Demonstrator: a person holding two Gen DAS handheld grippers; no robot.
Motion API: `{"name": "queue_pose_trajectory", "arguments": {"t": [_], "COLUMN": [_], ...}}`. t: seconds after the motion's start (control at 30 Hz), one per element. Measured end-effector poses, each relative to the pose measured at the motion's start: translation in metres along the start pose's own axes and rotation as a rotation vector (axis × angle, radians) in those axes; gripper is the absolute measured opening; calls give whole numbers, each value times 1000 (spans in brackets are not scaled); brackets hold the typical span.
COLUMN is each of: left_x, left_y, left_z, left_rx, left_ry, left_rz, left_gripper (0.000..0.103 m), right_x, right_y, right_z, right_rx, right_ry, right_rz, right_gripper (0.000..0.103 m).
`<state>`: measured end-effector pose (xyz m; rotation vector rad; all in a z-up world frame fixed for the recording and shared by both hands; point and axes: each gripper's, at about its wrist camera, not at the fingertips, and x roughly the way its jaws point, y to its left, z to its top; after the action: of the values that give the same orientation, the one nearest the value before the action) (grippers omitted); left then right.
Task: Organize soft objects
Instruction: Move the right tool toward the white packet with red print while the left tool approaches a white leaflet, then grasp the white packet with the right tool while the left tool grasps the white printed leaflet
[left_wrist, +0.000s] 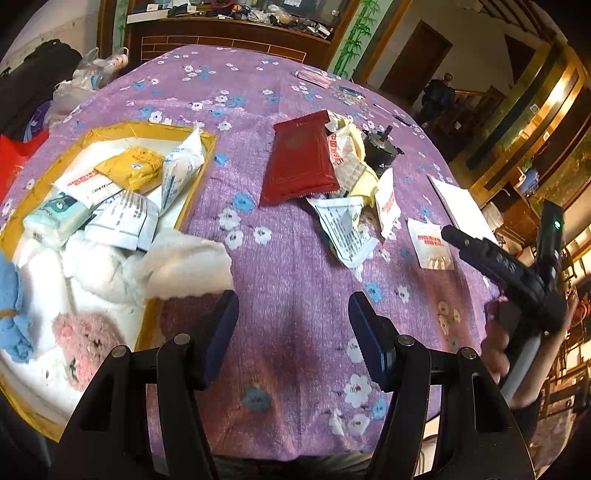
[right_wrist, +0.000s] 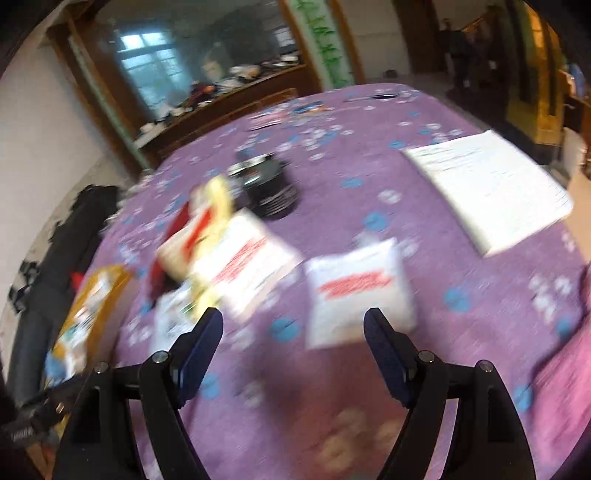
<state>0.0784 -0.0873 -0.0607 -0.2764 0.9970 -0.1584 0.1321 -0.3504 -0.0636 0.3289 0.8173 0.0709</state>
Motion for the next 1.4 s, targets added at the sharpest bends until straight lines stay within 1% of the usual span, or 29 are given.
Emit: {"name": "queue_pose_trajectory", "arguments": {"t": [0.03,0.07,0.1,0.17,0.2,0.27,0.33,0.37,0.43,0.5,0.63,0.67,0.73,0.8,0.83,0.87,0.93,0.97,1.03,1.1,1.13,1.27,1.33,1.4], "left_x": [1,4,6,11,15,25,36,40,53,67,88,93,106,120,120,120,115,111,101,94,93,81,76,68], "left_y": [1,1,1,-2,-3,-8,-15,-18,-27,-35,-49,-52,-54,-53,-55,-57,-60,-61,-60,-54,-51,-40,-34,-28], "left_z": [1,3,6,11,13,19,25,27,34,39,47,50,55,57,57,55,49,46,38,30,26,13,8,3], "left_rx": [-6,-13,-17,-2,5,14,28,34,61,77,118,120,120,102,118,132,135,142,160,140,127,93,76,52], "left_ry": [4,11,20,31,35,50,65,71,81,94,100,104,119,131,109,105,104,99,91,104,109,106,114,118], "left_rz": [-3,-13,-29,-52,-53,-47,-49,-50,-57,-30,0,15,32,54,73,94,78,88,89,60,47,15,-2,-20], "left_gripper": [62,62,62,62,62,62,62,62,62,62,62,62,62,62,60,53,39,30,28,27,27,27,27,27], "right_x": [6,14,20,30,36,39,39,40,43,43,41,41,42,41,41,40,37,35,33,31,30,22,16,7], "right_y": [-5,-13,-18,-26,-27,-19,-7,-2,7,7,5,6,6,5,5,5,0,-2,-7,-12,-14,-14,-11,-7], "right_z": [5,10,13,14,13,7,0,-3,-6,-4,-4,-4,-4,-3,-3,-3,-4,-5,-5,-4,-4,-4,-7,-13], "right_rx": [5,27,46,70,76,46,11,-2,-51,-53,-47,-50,-51,-46,-45,-43,-21,-6,22,49,60,61,48,52], "right_ry": [9,16,20,49,59,42,44,40,29,31,25,27,25,22,20,17,7,2,-7,-16,-21,-68,-86,-84], "right_rz": [-19,-56,-68,-59,-56,-83,-60,-66,-123,-140,-181,-195,-218,-235,-238,-238,-227,-220,-202,-166,-140,-94,-89,-44], "right_gripper": [79,79,79,79,79,80,81,81,80,78,67,65,57,52,49,46,38,35,25,14,11,6,4,3]}}
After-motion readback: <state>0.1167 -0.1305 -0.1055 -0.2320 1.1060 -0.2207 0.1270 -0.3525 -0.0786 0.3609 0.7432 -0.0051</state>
